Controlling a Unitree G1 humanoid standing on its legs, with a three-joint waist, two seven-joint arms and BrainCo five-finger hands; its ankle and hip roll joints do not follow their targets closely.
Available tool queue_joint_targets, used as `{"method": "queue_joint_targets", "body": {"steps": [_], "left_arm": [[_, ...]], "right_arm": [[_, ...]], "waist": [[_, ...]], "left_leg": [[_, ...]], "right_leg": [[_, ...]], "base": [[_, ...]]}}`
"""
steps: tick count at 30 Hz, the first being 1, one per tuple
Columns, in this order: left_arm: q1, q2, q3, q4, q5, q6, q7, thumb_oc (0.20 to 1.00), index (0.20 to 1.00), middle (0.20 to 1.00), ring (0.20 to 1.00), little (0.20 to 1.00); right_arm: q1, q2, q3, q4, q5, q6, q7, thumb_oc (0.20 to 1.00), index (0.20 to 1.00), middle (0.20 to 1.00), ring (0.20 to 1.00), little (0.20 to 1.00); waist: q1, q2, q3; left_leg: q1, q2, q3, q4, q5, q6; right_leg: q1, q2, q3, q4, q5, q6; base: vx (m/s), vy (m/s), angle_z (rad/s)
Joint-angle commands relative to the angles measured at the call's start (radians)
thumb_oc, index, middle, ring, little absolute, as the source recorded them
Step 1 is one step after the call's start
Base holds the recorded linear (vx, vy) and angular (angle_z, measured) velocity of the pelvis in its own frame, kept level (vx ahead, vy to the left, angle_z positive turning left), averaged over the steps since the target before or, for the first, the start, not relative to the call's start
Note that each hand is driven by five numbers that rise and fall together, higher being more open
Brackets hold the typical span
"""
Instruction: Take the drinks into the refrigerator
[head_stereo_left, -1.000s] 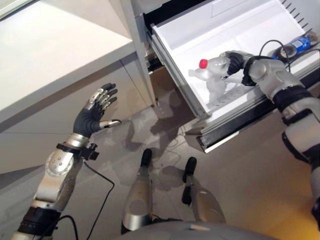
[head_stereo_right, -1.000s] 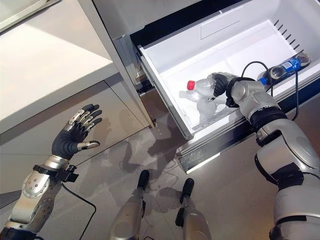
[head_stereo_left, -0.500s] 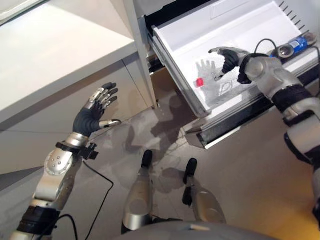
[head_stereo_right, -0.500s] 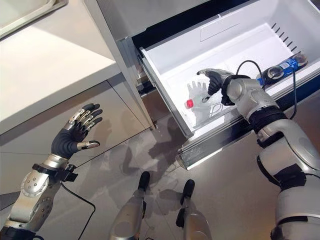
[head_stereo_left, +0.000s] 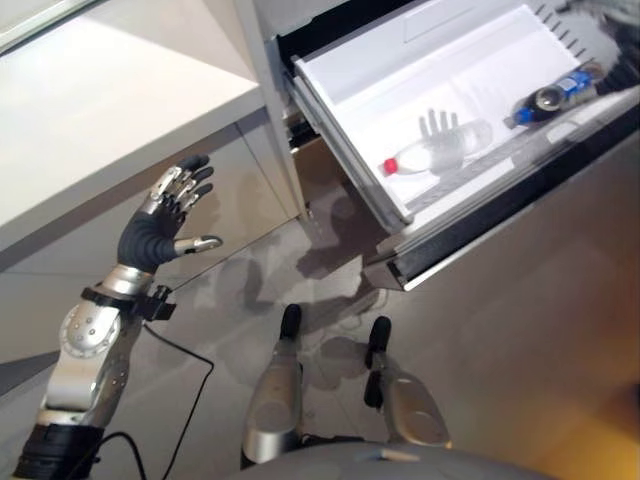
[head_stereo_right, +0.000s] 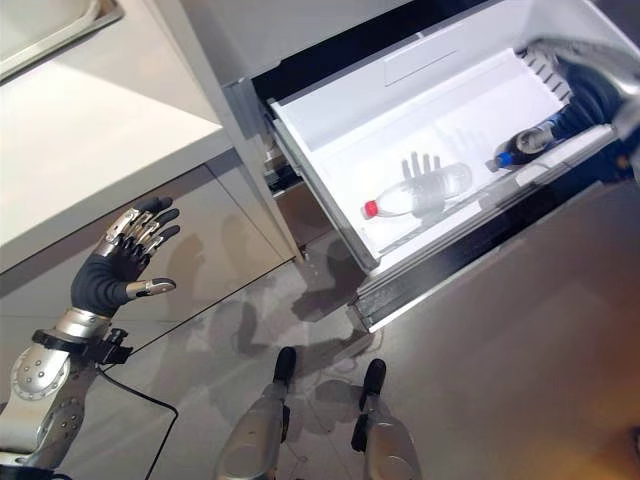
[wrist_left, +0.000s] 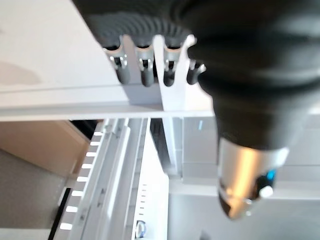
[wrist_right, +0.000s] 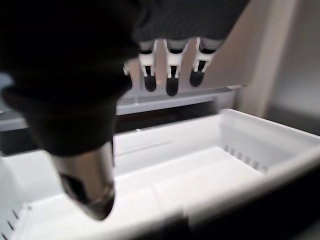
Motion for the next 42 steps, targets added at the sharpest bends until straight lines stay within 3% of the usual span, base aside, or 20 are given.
{"method": "queue_joint_targets", "body": {"steps": [1, 2, 3, 4, 5, 6, 9, 11, 13, 14, 15, 21, 31, 38, 42], "left_arm": [[0.065, 0.026, 0.063, -0.069, 0.037, -0.043, -0.012, 1.0, 1.0, 1.0, 1.0, 1.0], [0.077, 0.014, 0.07, -0.078, 0.047, -0.038, -0.018, 1.0, 1.0, 1.0, 1.0, 1.0], [0.074, 0.011, 0.064, -0.079, 0.05, -0.035, -0.02, 1.0, 1.0, 1.0, 1.0, 1.0], [0.074, 0.005, 0.058, -0.081, 0.053, -0.033, -0.024, 1.0, 1.0, 1.0, 1.0, 1.0], [0.075, 0.006, 0.058, -0.081, 0.053, -0.033, -0.024, 1.0, 1.0, 1.0, 1.0, 1.0], [0.073, -0.001, 0.056, -0.081, 0.052, -0.033, -0.027, 1.0, 1.0, 1.0, 1.0, 1.0], [0.043, -0.019, 0.03, -0.074, 0.057, -0.043, -0.025, 1.0, 1.0, 1.0, 1.0, 1.0], [0.032, -0.025, 0.021, -0.073, 0.058, -0.045, -0.023, 1.0, 1.0, 1.0, 1.0, 1.0], [0.011, -0.037, 0.005, -0.071, 0.066, -0.055, -0.008, 1.0, 1.0, 1.0, 1.0, 1.0], [0.012, -0.038, 0.007, -0.071, 0.066, -0.055, -0.008, 1.0, 1.0, 1.0, 1.0, 1.0], [-0.007, -0.042, -0.018, -0.068, 0.061, -0.06, -0.001, 1.0, 1.0, 1.0, 1.0, 1.0], [-0.043, -0.013, -0.068, -0.07, 0.02, -0.077, 0.014, 1.0, 1.0, 1.0, 1.0, 1.0], [-0.07, 0.014, -0.105, -0.061, -0.02, -0.105, 0.049, 1.0, 1.0, 1.0, 1.0, 1.0], [-0.091, 0.01, -0.103, -0.044, -0.031, -0.147, 0.075, 1.0, 1.0, 1.0, 1.0, 1.0], [-0.099, -0.011, -0.101, -0.038, -0.044, -0.156, 0.087, 1.0, 1.0, 1.0, 1.0, 1.0]], "right_arm": [[0.167, 0.044, -0.097, 0.004, -0.063, -0.011, -0.019, 1.0, 1.0, 1.0, 1.0, 1.0], [0.325, 0.118, -0.167, -0.001, -0.109, -0.005, 0.015, 0.887, 0.887, 0.887, 0.887, 0.887], [0.366, 0.151, -0.178, 0.01, -0.122, 0.0, 0.03, 0.843, 0.843, 0.843, 0.843, 0.843], [0.388, 0.18, -0.161, 0.031, -0.137, 0.003, 0.05, 0.595, 0.595, 0.595, 0.595, 0.595], [0.386, 0.181, -0.158, 0.033, -0.138, 0.002, 0.049, 0.595, 0.595, 0.595, 0.595, 0.595], [0.382, 0.211, -0.124, 0.051, -0.147, 0.002, 0.059, 0.533, 0.533, 0.533, 0.533, 0.533], [0.296, 0.326, 0.068, 0.172, -0.148, 0.001, 0.089, 0.2, 0.2, 0.2, 0.2, 0.2], [0.26, 0.36, 0.125, 0.201, -0.156, 0.003, 0.091, 0.2, 0.2, 0.2, 0.2, 0.2], [0.139, 0.432, 0.268, 0.219, -0.16, 0.0, 0.097, 0.2, 0.2, 0.2, 0.2, 0.2], [0.134, 0.433, 0.272, 0.221, -0.16, -0.001, 0.096, 0.2, 0.2, 0.2, 0.2, 0.2], [0.04, 0.482, 0.381, 0.273, -0.175, -0.008, 0.081, 0.2, 0.2, 0.2, 0.2, 0.2], [-0.282, 0.597, 0.63, 0.406, -0.233, -0.019, -0.02, 0.2, 0.2, 0.2, 0.2, 0.2], [-0.749, 0.638, 0.785, 0.5, -0.196, -0.01, -0.113, 0.2, 0.2, 0.2, 0.2, 0.2], [-1.035, 0.614, 0.831, 0.425, -0.191, -0.03, -0.231, 0.2, 0.2, 0.2, 0.2, 0.2], [-1.078, 0.634, 0.834, 0.316, -0.195, -0.035, -0.234, 0.2, 0.2, 0.2, 0.2, 0.2]], "waist": [[-0.042, -0.07, -0.075], [-0.049, -0.071, -0.077], [-0.042, -0.068, -0.08], [-0.037, -0.064, -0.081], [-0.036, -0.065, -0.082], [-0.035, -0.065, -0.082], [-0.026, -0.051, -0.079], [-0.02, -0.046, -0.078], [-0.014, -0.037, -0.07], [-0.016, -0.038, -0.069], [-0.004, -0.025, -0.068], [0.036, 0.007, -0.058], [0.11, 0.025, -0.054], [0.139, 0.016, -0.071], [0.141, 0.006, -0.074]], "left_leg": [[0.005, -0.078, 0.05, 0.059, -0.105, 0.092], [0.008, -0.079, 0.056, 0.059, -0.11, 0.096], [0.01, -0.079, 0.058, 0.06, -0.112, 0.098], [0.011, -0.079, 0.059, 0.06, -0.113, 0.1], [0.011, -0.079, 0.06, 0.061, -0.114, 0.1], [0.012, -0.079, 0.062, 0.061, -0.115, 0.101], [0.016, -0.078, 0.067, 0.062, -0.117, 0.104], [0.017, -0.079, 0.066, 0.062, -0.116, 0.105], [0.019, -0.079, 0.066, 0.06, -0.114, 0.106], [0.019, -0.08, 0.067, 0.06, -0.114, 0.106], [0.019, -0.081, 0.064, 0.059, -0.113, 0.106], [0.016, -0.087, 0.051, 0.051, -0.1, 0.104], [0.013, -0.09, 0.028, 0.043, -0.089, 0.098], [0.01, -0.088, 0.012, 0.029, -0.077, 0.094], [0.012, -0.089, 0.019, 0.038, -0.086, 0.096]], "right_leg": [[-0.035, 0.027, 0.018, 0.119, -0.129, -0.005], [-0.034, 0.028, 0.024, 0.117, -0.129, -0.004], [-0.034, 0.028, 0.027, 0.117, -0.129, -0.004], [-0.034, 0.028, 0.029, 0.117, -0.129, -0.004], [-0.033, 0.028, 0.03, 0.117, -0.129, -0.004], [-0.035, 0.028, 0.033, 0.119, -0.129, -0.004], [-0.037, 0.028, 0.041, 0.122, -0.13, -0.004], [-0.038, 0.028, 0.042, 0.123, -0.13, -0.004], [-0.038, 0.028, 0.045, 0.125, -0.133, -0.005], [-0.037, 0.028, 0.045, 0.125, -0.133, -0.005], [-0.037, 0.025, 0.044, 0.124, -0.133, -0.006], [-0.041, 0.021, 0.038, 0.126, -0.132, -0.007], [-0.037, 0.016, 0.013, 0.125, -0.137, -0.009], [-0.028, 0.017, -0.005, 0.106, -0.13, -0.009], [-0.023, 0.018, 0.004, 0.101, -0.126, -0.009]], "base": [[0.02, 0.019, -0.18], [0.02, 0.027, -0.21], [0.02, 0.026, -0.19], [0.01, 0.014, -0.15], [0.0, 0.014, -0.1], [0.0, 0.016, -0.12], [0.0, 0.017, -0.17], [0.0, 0.008, -0.05], [0.0, 0.0, 0.0], [0.0, 0.0, 0.0], [0.0, 0.0, 0.0], [0.0, -0.003, 0.01], [0.02, -0.023, 0.06], [0.02, -0.028, 0.06], [0.0, -0.004, 0.03]]}}
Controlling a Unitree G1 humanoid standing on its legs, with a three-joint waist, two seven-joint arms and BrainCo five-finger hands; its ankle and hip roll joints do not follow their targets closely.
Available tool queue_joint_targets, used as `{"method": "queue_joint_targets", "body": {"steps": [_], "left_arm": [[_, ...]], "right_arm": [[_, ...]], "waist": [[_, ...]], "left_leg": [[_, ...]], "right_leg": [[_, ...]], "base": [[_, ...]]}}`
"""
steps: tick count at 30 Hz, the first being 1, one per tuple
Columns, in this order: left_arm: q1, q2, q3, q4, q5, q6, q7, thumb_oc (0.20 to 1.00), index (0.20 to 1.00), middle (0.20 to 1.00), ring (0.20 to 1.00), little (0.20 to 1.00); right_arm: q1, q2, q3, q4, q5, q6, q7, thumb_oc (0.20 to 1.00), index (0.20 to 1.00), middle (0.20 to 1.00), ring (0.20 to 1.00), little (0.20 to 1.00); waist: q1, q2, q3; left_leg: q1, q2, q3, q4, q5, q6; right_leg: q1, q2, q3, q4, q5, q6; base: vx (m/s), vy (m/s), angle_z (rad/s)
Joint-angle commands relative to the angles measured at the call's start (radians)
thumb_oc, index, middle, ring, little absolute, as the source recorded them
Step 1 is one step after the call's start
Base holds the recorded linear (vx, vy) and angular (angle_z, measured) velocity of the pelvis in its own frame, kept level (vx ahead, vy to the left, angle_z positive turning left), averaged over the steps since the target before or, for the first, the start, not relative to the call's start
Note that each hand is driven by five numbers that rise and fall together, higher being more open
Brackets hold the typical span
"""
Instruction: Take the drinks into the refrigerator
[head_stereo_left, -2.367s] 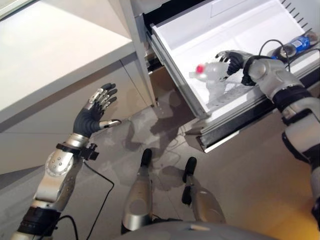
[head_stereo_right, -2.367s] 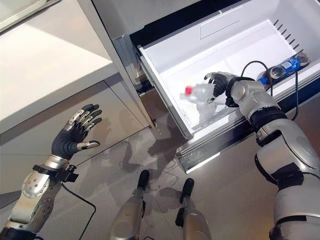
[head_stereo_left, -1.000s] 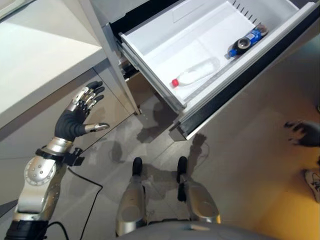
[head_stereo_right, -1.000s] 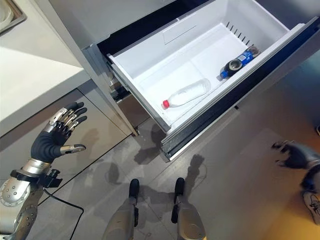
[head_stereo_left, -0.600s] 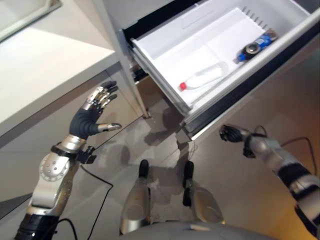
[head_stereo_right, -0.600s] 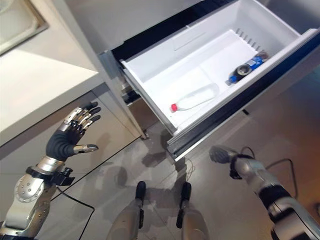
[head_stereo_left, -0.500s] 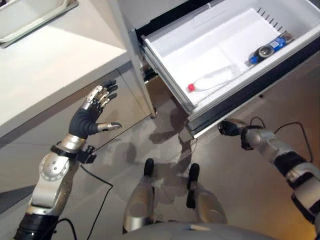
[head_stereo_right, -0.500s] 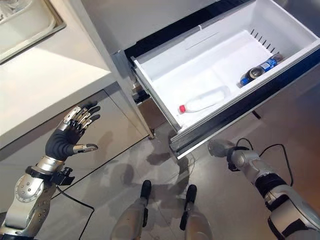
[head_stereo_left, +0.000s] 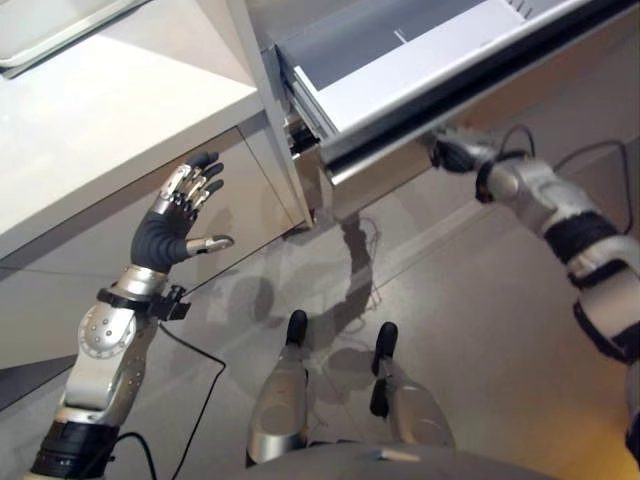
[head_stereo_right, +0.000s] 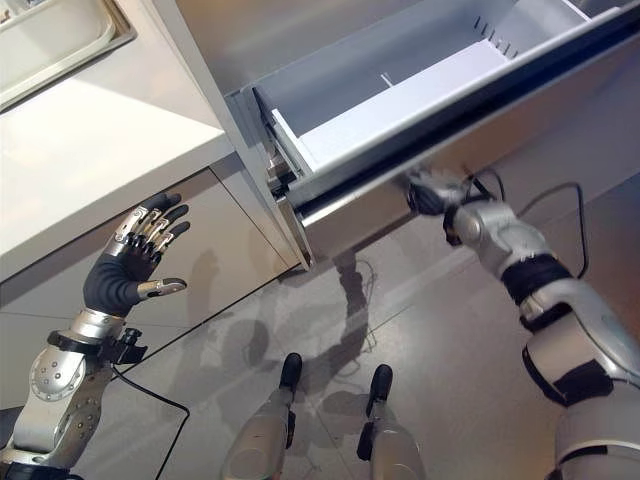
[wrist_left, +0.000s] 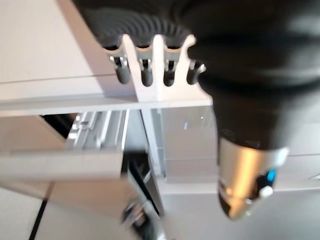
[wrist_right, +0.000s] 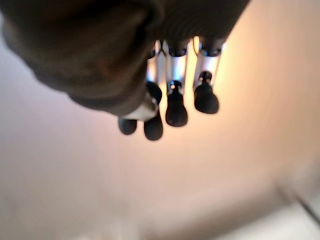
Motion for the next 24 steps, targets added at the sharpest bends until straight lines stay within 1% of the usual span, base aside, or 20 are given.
{"method": "queue_joint_targets", "body": {"steps": [1, 4, 7, 8, 9, 12, 14, 16, 19, 20, 21, 22, 23, 24], "left_arm": [[-0.023, 0.034, -0.005, -0.047, -0.056, -0.084, 0.023, 1.0, 1.0, 1.0, 1.0, 1.0], [-0.025, 0.025, -0.005, -0.059, -0.045, -0.069, 0.03, 1.0, 1.0, 1.0, 1.0, 1.0], [-0.027, 0.026, -0.008, -0.067, -0.041, -0.068, 0.032, 1.0, 1.0, 1.0, 1.0, 1.0], [-0.032, 0.018, -0.004, -0.064, -0.026, -0.067, 0.039, 1.0, 1.0, 1.0, 1.0, 1.0], [-0.031, 0.021, -0.007, -0.064, -0.025, -0.067, 0.04, 1.0, 1.0, 1.0, 1.0, 1.0], [-0.022, 0.01, -0.004, -0.071, -0.003, -0.062, 0.043, 1.0, 1.0, 1.0, 1.0, 1.0], [-0.012, -0.006, 0.006, -0.069, 0.007, -0.063, 0.045, 1.0, 1.0, 1.0, 1.0, 1.0], [0.002, -0.02, 0.003, -0.061, 0.021, -0.066, 0.057, 1.0, 1.0, 1.0, 1.0, 1.0], [0.012, -0.037, -0.001, -0.052, 0.051, -0.076, 0.069, 1.0, 1.0, 1.0, 1.0, 1.0], [0.014, -0.04, -0.002, -0.047, 0.063, -0.08, 0.076, 1.0, 1.0, 1.0, 1.0, 1.0], [0.019, -0.042, -0.011, -0.04, 0.066, -0.082, 0.073, 1.0, 1.0, 1.0, 1.0, 1.0], [0.025, -0.048, -0.011, -0.031, 0.072, -0.084, 0.072, 1.0, 1.0, 1.0, 1.0, 1.0], [0.032, -0.057, -0.02, -0.009, 0.086, -0.089, 0.076, 1.0, 1.0, 1.0, 1.0, 1.0], [0.031, -0.056, -0.022, -0.008, 0.086, -0.09, 0.076, 1.0, 1.0, 1.0, 1.0, 1.0]], "right_arm": [[-0.211, 0.058, 0.039, -0.116, 0.064, -0.049, -0.064, 0.2, 0.2, 0.2, 0.2, 0.2], [-0.141, 0.051, 0.015, -0.202, 0.067, -0.05, -0.038, 0.2, 0.2, 0.2, 0.2, 0.2], [-0.074, 0.052, -0.003, -0.183, 0.068, -0.049, -0.037, 0.2, 0.2, 0.2, 0.2, 0.2], [0.092, 0.039, -0.067, -0.221, 0.101, -0.054, -0.021, 0.2, 0.2, 0.2, 0.2, 0.2], [0.101, 0.037, -0.073, -0.227, 0.1, -0.053, -0.02, 0.2, 0.2, 0.2, 0.2, 0.2], [0.308, 0.031, -0.153, -0.278, 0.112, -0.061, -0.001, 0.2, 0.2, 0.2, 0.2, 0.2], [0.455, 0.051, -0.208, -0.291, 0.111, -0.069, -0.004, 0.2, 0.2, 0.2, 0.2, 0.2], [0.612, 0.074, -0.306, -0.317, 0.132, -0.081, -0.026, 0.2, 0.2, 0.2, 0.2, 0.2], [0.777, 0.116, -0.401, -0.336, 0.185, -0.109, -0.053, 0.2, 0.2, 0.2, 0.2, 0.2], [0.834, 0.125, -0.437, -0.354, 0.222, -0.123, -0.053, 0.448, 0.448, 0.448, 0.448, 0.448], [0.902, 0.14, -0.475, -0.382, 0.281, -0.14, -0.04, 1.0, 1.0, 1.0, 1.0, 1.0], [0.946, 0.152, -0.5, -0.398, 0.32, -0.155, -0.033, 1.0, 1.0, 1.0, 1.0, 1.0], [1.012, 0.18, -0.545, -0.416, 0.395, -0.173, -0.018, 1.0, 1.0, 1.0, 1.0, 1.0], [1.016, 0.179, -0.549, -0.419, 0.396, -0.172, -0.016, 1.0, 1.0, 1.0, 1.0, 1.0]], "waist": [[0.059, -0.063, -0.021], [0.052, -0.069, -0.018], [0.051, -0.069, -0.016], [0.032, -0.069, -0.005], [0.035, -0.071, -0.008], [0.014, -0.07, -0.004], [-0.007, -0.069, -0.001], [-0.027, -0.072, -0.007], [-0.056, -0.073, -0.013], [-0.064, -0.074, -0.016], [-0.072, -0.075, -0.022], [-0.081, -0.077, -0.026], [-0.091, -0.076, -0.031], [-0.09, -0.077, -0.034]], "left_leg": [[0.043, -0.111, 0.022, 0.044, -0.106, 0.112], [0.043, -0.114, 0.025, 0.059, -0.116, 0.114], [0.038, -0.116, 0.025, 0.066, -0.12, 0.116], [0.033, -0.117, 0.034, 0.075, -0.124, 0.119], [0.032, -0.117, 0.034, 0.075, -0.125, 0.119], [0.031, -0.116, 0.039, 0.078, -0.127, 0.121], [0.032, -0.114, 0.044, 0.079, -0.128, 0.121], [0.036, -0.112, 0.047, 0.078, -0.129, 0.123], [0.044, -0.111, 0.05, 0.076, -0.13, 0.123], [0.047, -0.11, 0.051, 0.076, -0.131, 0.123], [0.053, -0.109, 0.054, 0.074, -0.132, 0.123], [0.056, -0.108, 0.055, 0.074, -0.133, 0.123], [0.07, -0.106, 0.057, 0.072, -0.14, 0.123], [0.066, -0.108, 0.056, 0.069, -0.134, 0.123]], "right_leg": [[-0.012, -0.008, 0.005, 0.158, -0.17, 0.013], [-0.006, -0.01, 0.004, 0.155, -0.168, 0.014], [-0.006, -0.012, 0.005, 0.155, -0.166, 0.015], [-0.011, -0.014, 0.012, 0.16, -0.163, 0.017], [-0.012, -0.014, 0.012, 0.16, -0.163, 0.017], [-0.015, -0.014, 0.018, 0.163, -0.163, 0.018], [-0.017, -0.013, 0.022, 0.166, -0.164, 0.017], [-0.017, -0.013, 0.025, 0.17, -0.165, 0.017], [-0.012, -0.012, 0.03, 0.169, -0.167, 0.018], [-0.009, -0.012, 0.032, 0.168, -0.166, 0.018], [-0.003, -0.012, 0.031, 0.166, -0.167, 0.019], [0.0, -0.012, 0.033, 0.165, -0.166, 0.02], [0.013, -0.01, 0.036, 0.163, -0.171, 0.021], [0.01, -0.012, 0.035, 0.16, -0.166, 0.021]], "base": [[0.0, 0.0, 0.0], [-0.02, 0.032, 0.05], [-0.03, 0.034, 0.07], [-0.04, 0.033, 0.08], [-0.05, 0.045, 0.14], [-0.02, 0.026, 0.03], [-0.02, 0.028, -0.05], [0.0, 0.02, -0.1], [0.01, 0.014, -0.12], [0.01, 0.008, -0.07], [0.01, 0.004, -0.04], [0.04, 0.004, -0.12], [0.02, 0.006, -0.12], [0.01, 0.005, -0.13]]}}
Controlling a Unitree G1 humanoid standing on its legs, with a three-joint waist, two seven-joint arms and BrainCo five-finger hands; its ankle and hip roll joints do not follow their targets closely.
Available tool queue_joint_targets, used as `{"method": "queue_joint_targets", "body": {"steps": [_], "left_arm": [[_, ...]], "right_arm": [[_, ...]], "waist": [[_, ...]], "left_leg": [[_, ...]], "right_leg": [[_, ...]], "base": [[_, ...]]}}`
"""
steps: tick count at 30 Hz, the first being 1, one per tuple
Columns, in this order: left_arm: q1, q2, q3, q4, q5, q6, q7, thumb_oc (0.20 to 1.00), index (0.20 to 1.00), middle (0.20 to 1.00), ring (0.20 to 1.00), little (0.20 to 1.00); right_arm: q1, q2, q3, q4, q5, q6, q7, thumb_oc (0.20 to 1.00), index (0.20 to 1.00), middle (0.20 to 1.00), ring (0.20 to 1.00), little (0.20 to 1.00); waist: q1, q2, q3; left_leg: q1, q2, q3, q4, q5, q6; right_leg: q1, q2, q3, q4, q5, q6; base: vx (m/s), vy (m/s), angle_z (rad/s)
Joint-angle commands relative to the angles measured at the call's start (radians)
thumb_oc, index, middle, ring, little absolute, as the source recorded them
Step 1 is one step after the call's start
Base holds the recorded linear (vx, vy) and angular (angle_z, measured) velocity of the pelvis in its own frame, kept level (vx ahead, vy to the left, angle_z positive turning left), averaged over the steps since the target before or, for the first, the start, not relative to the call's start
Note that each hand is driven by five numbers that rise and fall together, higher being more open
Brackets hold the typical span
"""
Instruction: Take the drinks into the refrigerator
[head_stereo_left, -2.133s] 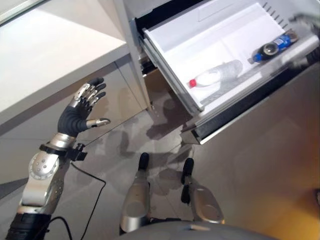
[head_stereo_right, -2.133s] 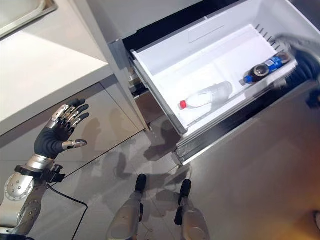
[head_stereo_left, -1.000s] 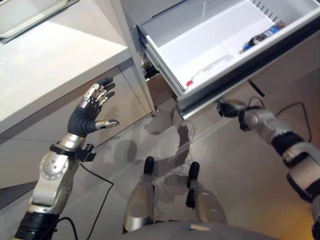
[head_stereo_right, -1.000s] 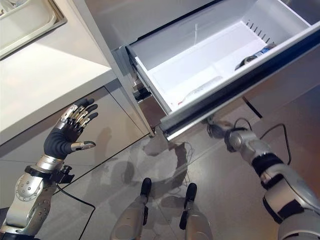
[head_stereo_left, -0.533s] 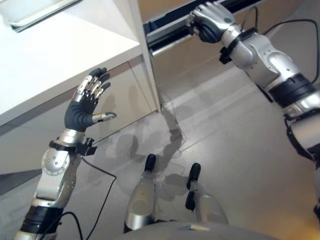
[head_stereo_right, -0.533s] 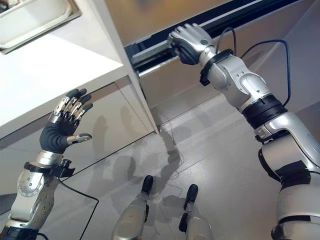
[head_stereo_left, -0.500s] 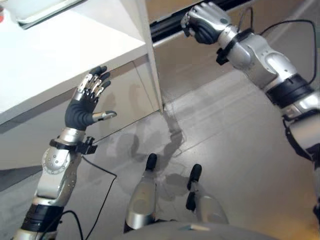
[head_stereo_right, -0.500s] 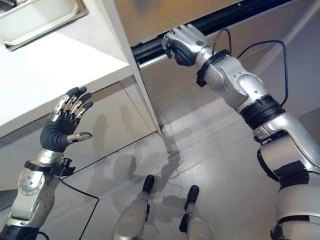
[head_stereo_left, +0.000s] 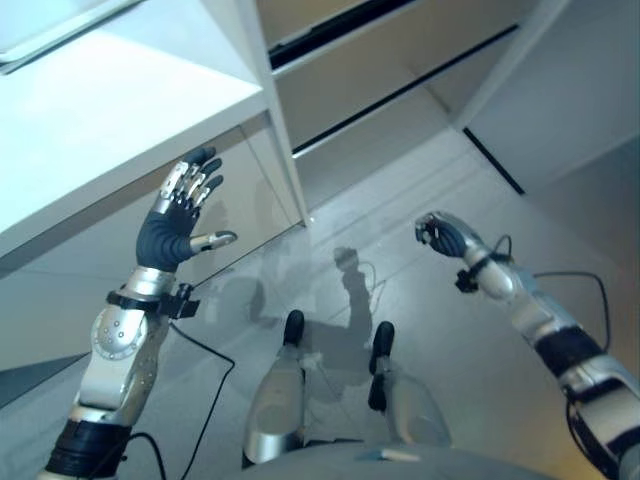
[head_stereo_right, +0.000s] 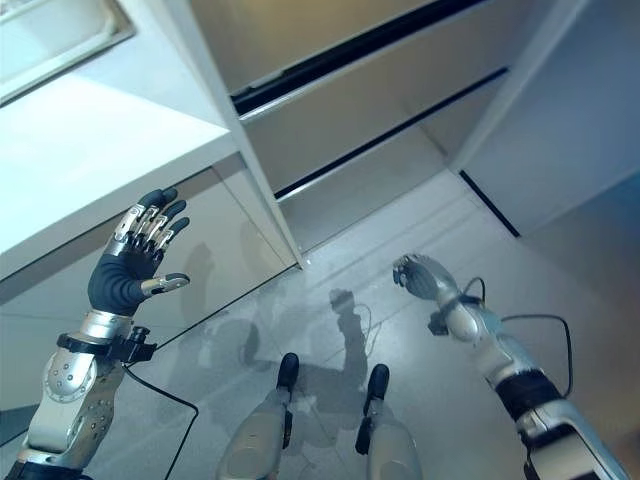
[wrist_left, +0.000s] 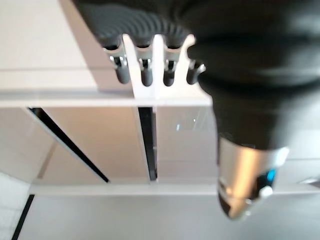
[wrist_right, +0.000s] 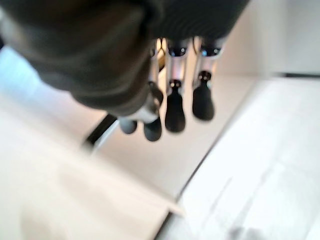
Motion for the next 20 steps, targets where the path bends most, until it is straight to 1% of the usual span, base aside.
{"method": "queue_joint_targets", "body": {"steps": [1, 2, 3, 4, 5, 6, 8, 10, 11, 12, 13, 15, 16, 19, 20], "left_arm": [[0.026, -0.005, 0.015, -0.01, 0.026, -0.074, 0.012, 1.0, 1.0, 1.0, 1.0, 1.0], [0.049, -0.023, 0.012, 0.059, 0.062, -0.087, 0.015, 1.0, 1.0, 1.0, 1.0, 1.0], [0.069, -0.041, 0.0, 0.135, 0.09, -0.089, 0.014, 1.0, 1.0, 1.0, 1.0, 1.0], [0.069, -0.041, -0.002, 0.136, 0.091, -0.091, 0.014, 1.0, 1.0, 1.0, 1.0, 1.0], [0.076, -0.052, -0.011, 0.2, 0.118, -0.092, 0.017, 1.0, 1.0, 1.0, 1.0, 1.0], [0.083, -0.06, -0.019, 0.224, 0.114, -0.094, 0.007, 1.0, 1.0, 1.0, 1.0, 1.0], [0.099, -0.092, -0.034, 0.337, 0.128, -0.088, 0.004, 1.0, 1.0, 1.0, 1.0, 1.0], [0.107, -0.118, -0.047, 0.44, 0.156, -0.083, 0.008, 1.0, 1.0, 1.0, 1.0, 1.0], [0.097, -0.132, -0.069, 0.537, 0.195, -0.078, 0.013, 1.0, 1.0, 1.0, 1.0, 1.0], [0.096, -0.132, -0.069, 0.538, 0.195, -0.079, 0.013, 1.0, 1.0, 1.0, 1.0, 1.0], [0.091, -0.15, -0.095, 0.664, 0.246, -0.069, 0.016, 1.0, 1.0, 1.0, 1.0, 1.0], [0.078, -0.191, -0.097, 0.835, 0.273, -0.038, 0.03, 1.0, 1.0, 1.0, 1.0, 1.0], [0.073, -0.209, -0.094, 0.895, 0.277, -0.028, 0.033, 1.0, 1.0, 1.0, 1.0, 1.0], [0.035, -0.277, -0.062, 1.223, 0.325, 0.033, 0.058, 1.0, 1.0, 1.0, 1.0, 1.0], [0.025, -0.298, -0.043, 1.311, 0.325, 0.056, 0.065, 1.0, 1.0, 1.0, 1.0, 1.0]], "right_arm": [[-0.057, 0.003, -0.007, -0.069, 0.123, -0.095, -0.003, 1.0, 1.0, 1.0, 1.0, 1.0], [0.082, 0.07, -0.084, -0.101, 0.265, -0.126, 0.046, 1.0, 1.0, 1.0, 1.0, 1.0], [0.159, 0.086, -0.123, -0.114, 0.312, -0.134, 0.069, 1.0, 1.0, 1.0, 1.0, 1.0], [0.163, 0.085, -0.125, -0.117, 0.313, -0.133, 0.07, 1.0, 1.0, 1.0, 1.0, 1.0], [0.195, 0.092, -0.138, -0.105, 0.323, -0.138, 0.075, 1.0, 1.0, 1.0, 1.0, 1.0], [0.219, 0.094, -0.146, -0.098, 0.336, -0.138, 0.085, 1.0, 1.0, 1.0, 1.0, 1.0], [0.253, 0.098, -0.149, -0.051, 0.319, -0.138, 0.085, 1.0, 1.0, 1.0, 1.0, 1.0], [0.262, 0.095, -0.129, 0.033, 0.287, -0.13, 0.075, 1.0, 1.0, 1.0, 1.0, 1.0], [0.251, 0.101, -0.112, 0.125, 0.278, -0.124, 0.063, 1.0, 1.0, 1.0, 1.0, 1.0], [0.251, 0.101, -0.112, 0.125, 0.278, -0.124, 0.063, 1.0, 1.0, 1.0, 1.0, 1.0], [0.246, 0.122, -0.084, 0.264, 0.262, -0.108, 0.063, 1.0, 1.0, 1.0, 1.0, 1.0], [0.228, 0.145, -0.071, 0.404, 0.245, -0.082, 0.047, 1.0, 1.0, 1.0, 1.0, 1.0], [0.223, 0.156, -0.074, 0.44, 0.25, -0.072, 0.044, 1.0, 1.0, 1.0, 1.0, 1.0], [0.198, 0.199, -0.076, 0.619, 0.262, -0.033, 0.039, 1.0, 1.0, 1.0, 1.0, 1.0], [0.191, 0.21, -0.08, 0.652, 0.264, -0.026, 0.034, 1.0, 1.0, 1.0, 1.0, 1.0]], "waist": [[-0.002, -0.035, -0.056], [-0.031, -0.034, -0.077], [-0.045, -0.031, -0.096], [-0.044, -0.03, -0.096], [-0.053, -0.029, -0.107], [-0.055, -0.026, -0.115], [-0.063, -0.021, -0.136], [-0.066, -0.017, -0.153], [-0.068, -0.015, -0.163], [-0.068, -0.015, -0.163], [-0.072, -0.011, -0.182], [-0.075, -0.008, -0.202], [-0.078, -0.007, -0.213], [-0.08, -0.008, -0.24], [-0.081, -0.008, -0.249]], "left_leg": [[0.018, -0.089, 0.02, 0.081, -0.13, 0.104], [0.04, -0.089, 0.026, 0.072, -0.133, 0.102], [0.058, -0.089, 0.029, 0.062, -0.133, 0.1], [0.06, -0.089, 0.029, 0.061, -0.132, 0.1], [0.07, -0.088, 0.033, 0.056, -0.132, 0.099], [0.082, -0.088, 0.035, 0.05, -0.133, 0.099], [0.102, -0.088, 0.043, 0.041, -0.134, 0.1], [0.119, -0.089, 0.047, 0.031, -0.134, 0.1], [0.131, -0.089, 0.051, 0.025, -0.133, 0.099], [0.132, -0.088, 0.051, 0.025, -0.133, 0.099], [0.152, -0.087, 0.052, 0.013, -0.133, 0.098], [0.166, -0.087, 0.054, 0.003, -0.131, 0.098], [0.176, -0.086, 0.057, -0.003, -0.133, 0.098], [0.199, -0.084, 0.067, -0.013, -0.134, 0.1], [0.205, -0.084, 0.07, -0.018, -0.135, 0.1]], "right_leg": [[0.008, 0.014, -0.002, 0.094, -0.127, -0.004], [0.027, 0.015, 0.002, 0.088, -0.129, -0.003], [0.045, 0.014, 0.001, 0.08, -0.128, -0.001], [0.048, 0.014, 0.001, 0.079, -0.128, -0.001], [0.058, 0.014, 0.003, 0.075, -0.127, 0.001], [0.069, 0.015, 0.004, 0.068, -0.125, 0.001], [0.087, 0.014, 0.007, 0.057, -0.122, 0.004], [0.105, 0.016, 0.009, 0.043, -0.118, 0.006], [0.116, 0.017, 0.01, 0.036, -0.117, 0.007], [0.117, 0.017, 0.01, 0.036, -0.117, 0.007], [0.136, 0.016, 0.012, 0.028, -0.116, 0.009], [0.149, 0.018, 0.01, 0.018, -0.114, 0.01], [0.157, 0.019, 0.012, 0.013, -0.115, 0.01], [0.177, 0.02, 0.02, 0.0, -0.112, 0.01], [0.182, 0.021, 0.024, -0.004, -0.112, 0.009]], "base": [[0.03, 0.023, -0.07], [0.06, 0.037, -0.06], [0.07, 0.037, -0.05], [0.04, 0.03, -0.08], [0.04, 0.027, -0.05], [0.04, 0.041, -0.14], [0.04, 0.036, -0.06], [0.01, 0.01, 0.02], [0.0, 0.011, -0.05], [0.02, 0.026, -0.07], [0.01, 0.021, -0.04], [0.01, 0.015, -0.02], [0.0, 0.0, 0.0], [0.01, 0.006, -0.04], [0.02, 0.008, -0.1]]}}
